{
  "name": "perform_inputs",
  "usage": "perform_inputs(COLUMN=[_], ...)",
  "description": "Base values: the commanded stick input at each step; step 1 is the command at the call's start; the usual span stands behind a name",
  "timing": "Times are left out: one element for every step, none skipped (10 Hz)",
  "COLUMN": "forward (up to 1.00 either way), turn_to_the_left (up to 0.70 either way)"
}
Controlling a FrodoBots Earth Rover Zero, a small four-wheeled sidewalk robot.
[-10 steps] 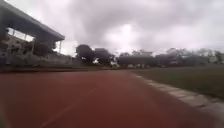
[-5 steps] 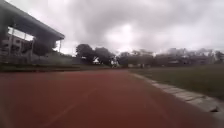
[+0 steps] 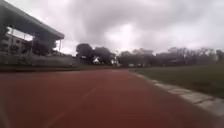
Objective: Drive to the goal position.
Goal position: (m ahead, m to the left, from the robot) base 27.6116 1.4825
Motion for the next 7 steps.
perform_inputs(forward=[0.50, 0.50, 0.50, 0.50, 0.50, 0.50, 0.50], turn_to_the_left=[0.02, 0.02, 0.02, 0.02, 0.02, 0.02, 0.02])
